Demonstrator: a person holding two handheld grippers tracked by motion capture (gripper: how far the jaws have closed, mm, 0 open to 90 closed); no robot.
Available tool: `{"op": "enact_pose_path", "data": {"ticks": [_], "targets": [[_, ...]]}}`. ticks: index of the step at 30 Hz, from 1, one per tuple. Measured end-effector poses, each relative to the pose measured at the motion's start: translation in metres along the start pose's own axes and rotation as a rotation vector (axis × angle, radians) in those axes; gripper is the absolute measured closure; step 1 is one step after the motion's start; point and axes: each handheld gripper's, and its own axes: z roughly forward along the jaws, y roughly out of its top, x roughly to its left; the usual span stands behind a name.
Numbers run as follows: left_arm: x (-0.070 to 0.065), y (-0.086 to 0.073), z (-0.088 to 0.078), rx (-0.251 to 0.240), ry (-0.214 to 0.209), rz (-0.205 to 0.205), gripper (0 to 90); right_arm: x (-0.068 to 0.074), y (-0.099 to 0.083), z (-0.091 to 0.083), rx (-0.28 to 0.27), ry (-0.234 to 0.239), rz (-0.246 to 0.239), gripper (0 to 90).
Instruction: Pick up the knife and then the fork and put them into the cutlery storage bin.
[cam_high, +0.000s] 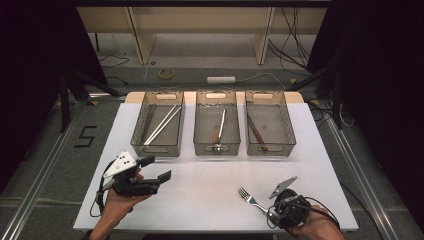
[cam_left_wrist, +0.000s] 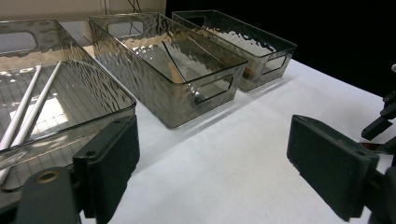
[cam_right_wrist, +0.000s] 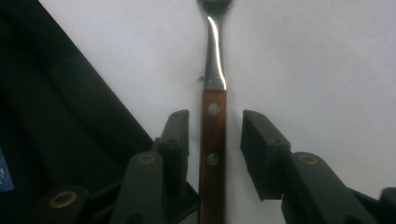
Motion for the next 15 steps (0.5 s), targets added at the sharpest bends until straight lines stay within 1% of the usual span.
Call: {"op": "enact_pose_path", "data": {"ticks": [7,10,13,15], "targets": [[-0.0004,0.0001,0.0001,-0.002,0.0,-0.002,16.5,0.0008,-0.0014,0.0035,0.016,-0.007,-0.006,68.8],[-0.0001,0.0,0.0,-0.001,-0.001,-0.002,16.4,0.001,-0.0017,0.0049,0.024,-0.01,-0.013,69.6],[-0.0003,0.0,0.0001,-0.001,-0.001,-0.002,16.5,0.001,-0.0018,0.0049,0.023,-0.016,-0.011,71.7],[-0.0003,0.0,0.0002,0.001,-0.002,0.002,16.5,0.0013,-0.0018,0.0053,0.023,-0.019,-0.02,71.9]]}}
